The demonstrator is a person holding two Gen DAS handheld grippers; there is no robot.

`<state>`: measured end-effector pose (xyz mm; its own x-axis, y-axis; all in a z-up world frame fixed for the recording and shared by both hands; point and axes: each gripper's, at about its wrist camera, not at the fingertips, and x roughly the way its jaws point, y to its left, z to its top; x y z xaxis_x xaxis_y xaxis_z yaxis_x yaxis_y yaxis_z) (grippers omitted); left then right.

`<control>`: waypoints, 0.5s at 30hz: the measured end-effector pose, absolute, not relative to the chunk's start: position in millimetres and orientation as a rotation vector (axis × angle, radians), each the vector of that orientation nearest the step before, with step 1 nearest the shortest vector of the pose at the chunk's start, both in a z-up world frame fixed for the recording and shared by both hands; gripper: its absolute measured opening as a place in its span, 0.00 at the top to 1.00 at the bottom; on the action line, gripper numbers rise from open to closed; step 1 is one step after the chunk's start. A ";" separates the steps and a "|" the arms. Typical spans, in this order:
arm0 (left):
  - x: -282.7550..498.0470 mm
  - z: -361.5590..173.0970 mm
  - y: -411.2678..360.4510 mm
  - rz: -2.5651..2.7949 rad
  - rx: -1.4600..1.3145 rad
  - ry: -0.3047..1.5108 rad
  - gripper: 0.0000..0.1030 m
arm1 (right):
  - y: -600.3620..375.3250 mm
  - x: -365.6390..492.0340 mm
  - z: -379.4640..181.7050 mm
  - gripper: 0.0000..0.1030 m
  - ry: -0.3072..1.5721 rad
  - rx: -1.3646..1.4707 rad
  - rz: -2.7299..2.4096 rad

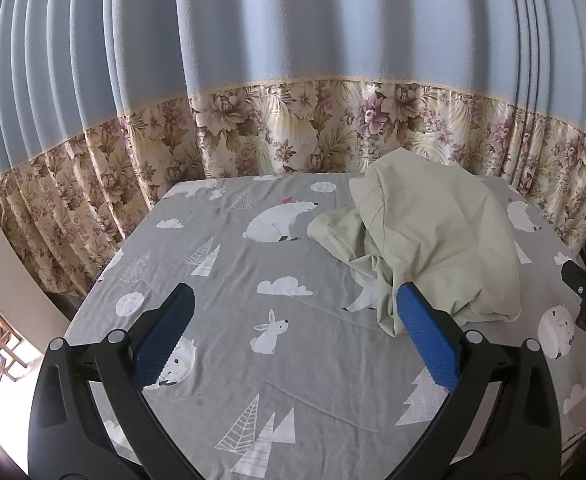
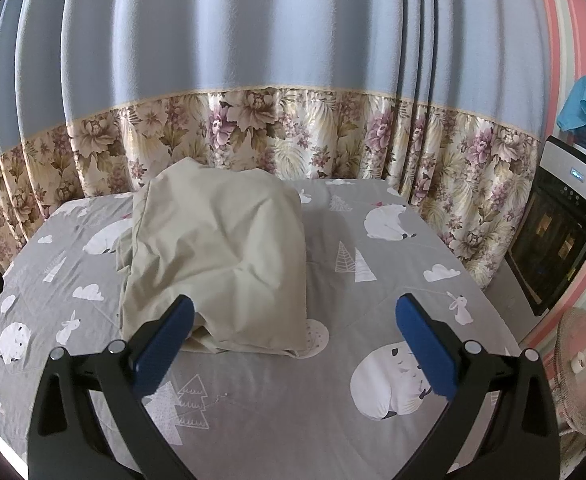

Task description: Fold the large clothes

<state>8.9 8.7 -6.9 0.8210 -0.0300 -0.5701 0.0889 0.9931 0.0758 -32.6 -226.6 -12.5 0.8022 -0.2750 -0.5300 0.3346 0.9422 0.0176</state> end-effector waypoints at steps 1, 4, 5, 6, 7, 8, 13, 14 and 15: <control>8.4 -6.0 8.9 -0.063 0.102 0.604 0.03 | -227.7 -31.3 -14.5 0.02 0.551 0.110 -0.325; 6.1 -4.6 9.3 -0.061 0.103 0.602 0.03 | -226.8 -31.2 -13.8 0.02 0.551 0.108 -0.327; 5.8 -4.5 9.5 -0.062 0.104 0.601 0.03 | -226.5 -31.1 -13.6 0.02 0.552 0.108 -0.327; 5.8 -4.5 9.7 -0.063 0.105 0.600 0.03 | -227.3 -31.5 -14.8 0.02 0.552 0.107 -0.328; 5.9 -4.4 9.5 -0.064 0.104 0.599 0.03 | -226.5 -30.7 -13.5 0.02 0.553 0.111 -0.325; 4.6 -3.5 10.3 -0.069 0.102 0.595 0.03 | -226.9 -30.6 -14.3 0.02 0.556 0.112 -0.323; -1.6 1.8 13.2 -0.083 0.094 0.594 0.03 | -228.7 -30.0 -17.3 0.02 0.568 0.104 -0.314; -3.3 2.4 13.1 -0.079 0.096 0.591 0.03 | -229.5 -31.0 -17.4 0.02 0.568 0.103 -0.313; -4.1 3.0 13.9 -0.076 0.099 0.588 0.03 | -227.8 -29.7 -16.9 0.02 0.566 0.103 -0.315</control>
<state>-4.1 13.9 3.0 0.8294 -0.0433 -0.5569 0.0996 0.9925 0.0712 -29.7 -227.8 -16.9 0.7975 -0.2648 -0.5421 0.3210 0.9470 0.0097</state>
